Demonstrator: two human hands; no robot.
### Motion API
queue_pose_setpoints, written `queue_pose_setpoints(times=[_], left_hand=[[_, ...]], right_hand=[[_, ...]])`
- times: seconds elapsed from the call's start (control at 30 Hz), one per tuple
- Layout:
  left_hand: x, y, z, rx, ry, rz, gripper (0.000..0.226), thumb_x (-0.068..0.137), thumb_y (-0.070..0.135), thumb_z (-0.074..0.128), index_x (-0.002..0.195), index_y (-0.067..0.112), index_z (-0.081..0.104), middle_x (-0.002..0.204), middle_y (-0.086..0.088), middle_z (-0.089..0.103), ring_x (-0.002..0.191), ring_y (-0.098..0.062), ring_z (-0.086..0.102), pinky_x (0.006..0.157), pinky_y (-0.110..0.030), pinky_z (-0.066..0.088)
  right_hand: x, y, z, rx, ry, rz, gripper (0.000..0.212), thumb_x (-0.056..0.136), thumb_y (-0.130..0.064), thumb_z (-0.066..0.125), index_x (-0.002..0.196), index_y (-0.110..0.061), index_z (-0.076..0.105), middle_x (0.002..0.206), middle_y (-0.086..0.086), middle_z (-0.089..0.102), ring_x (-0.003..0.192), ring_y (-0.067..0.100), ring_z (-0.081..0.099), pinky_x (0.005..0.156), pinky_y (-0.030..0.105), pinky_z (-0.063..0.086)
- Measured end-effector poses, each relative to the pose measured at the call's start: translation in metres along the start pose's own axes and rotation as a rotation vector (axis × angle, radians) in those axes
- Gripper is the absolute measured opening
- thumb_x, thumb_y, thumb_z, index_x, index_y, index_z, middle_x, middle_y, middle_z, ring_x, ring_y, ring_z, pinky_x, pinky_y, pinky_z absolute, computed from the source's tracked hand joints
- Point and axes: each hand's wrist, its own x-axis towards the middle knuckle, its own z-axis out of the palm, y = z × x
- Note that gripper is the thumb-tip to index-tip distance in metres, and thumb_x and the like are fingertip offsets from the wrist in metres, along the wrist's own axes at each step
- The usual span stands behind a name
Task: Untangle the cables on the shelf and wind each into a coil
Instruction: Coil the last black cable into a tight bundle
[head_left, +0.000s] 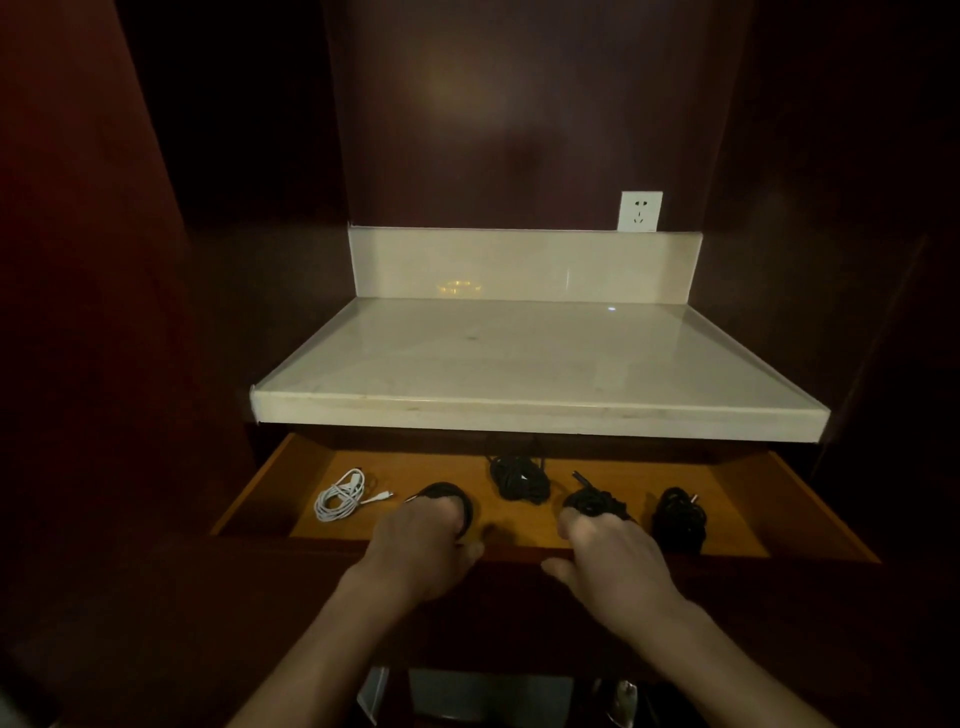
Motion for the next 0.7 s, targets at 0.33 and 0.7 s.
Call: queue_pose_setpoints(times=[0.33,0.7], left_hand=[[0.029,-0.012,0.013,-0.127,0.085,0.025,0.04,0.097,0.042,0.061,0.126,0.019,0.047,0.116,-0.002,0.062,0.105,-0.019,0.06,0.082,-0.025,0.045],[0.088,-0.034,0.023,-0.168,0.023,0.041,0.027,0.097,0.045,0.058,0.11,0.021,0.056,0.109,-0.003,0.062,0.103,-0.022,0.06,0.084,-0.031,0.048]], right_hand=[[0.032,0.005,0.013,-0.005,0.093,0.007,0.023,0.101,-0.038,0.05,0.117,-0.022,0.05,0.104,-0.002,0.066,0.096,0.019,0.065,0.077,0.029,0.049],[0.091,0.016,0.026,-0.004,0.097,0.06,0.012,0.101,-0.03,0.047,0.102,-0.021,0.055,0.101,-0.002,0.061,0.091,0.018,0.064,0.07,0.027,0.047]])
